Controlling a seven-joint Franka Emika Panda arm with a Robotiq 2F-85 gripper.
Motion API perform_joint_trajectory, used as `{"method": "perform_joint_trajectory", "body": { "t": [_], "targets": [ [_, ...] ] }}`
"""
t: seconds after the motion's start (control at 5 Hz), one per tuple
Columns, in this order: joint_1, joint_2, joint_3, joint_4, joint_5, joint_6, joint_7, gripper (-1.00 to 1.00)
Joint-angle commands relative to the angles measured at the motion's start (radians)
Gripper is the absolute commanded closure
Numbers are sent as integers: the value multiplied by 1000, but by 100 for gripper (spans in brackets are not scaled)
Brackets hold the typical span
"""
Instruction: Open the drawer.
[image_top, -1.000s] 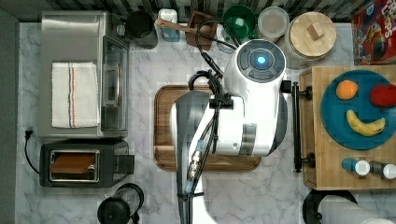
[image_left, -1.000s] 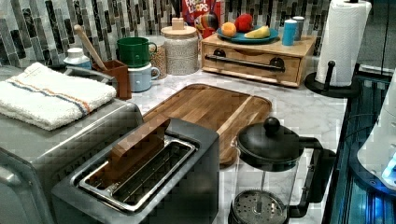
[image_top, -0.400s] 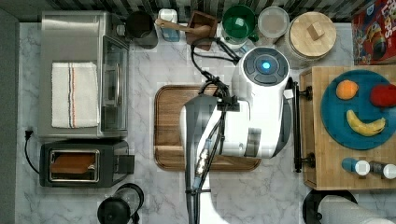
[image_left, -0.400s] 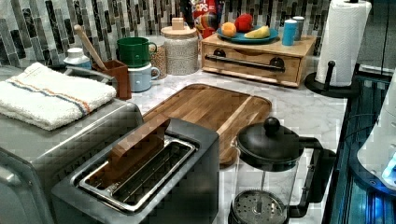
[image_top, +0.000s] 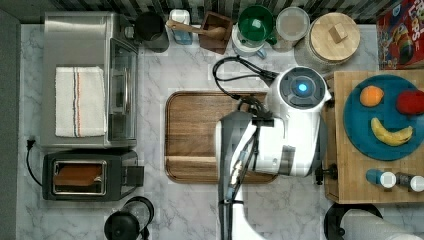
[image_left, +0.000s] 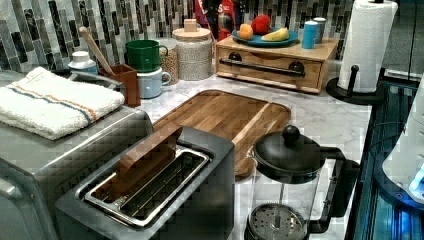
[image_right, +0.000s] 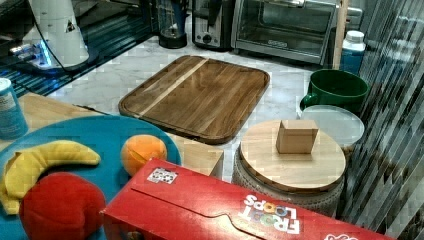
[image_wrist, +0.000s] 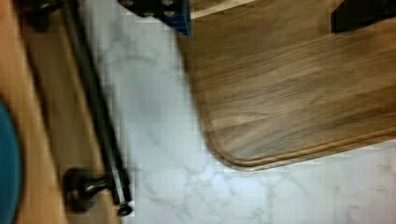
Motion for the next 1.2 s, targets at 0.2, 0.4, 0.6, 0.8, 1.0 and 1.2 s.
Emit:
{"method": "perform_joint_trajectory", "body": {
  "t": [0.2,0.4,0.6,0.8,1.0,1.2],
  "targets": [
    [-80,-15,-62,-49,-64,85,-282,-100],
    [-98,20,-62,-49,-74,124,-332,-100],
    [-88,46,-89,-71,-77,205,-352,-100],
    [-84,83,-106,-76,-62,249,-381,-100],
    [-90,120,-117,-85,-35,306,-401,-100],
    [-116,174,-108,-74,-10,332,-424,-100]
  ]
}}
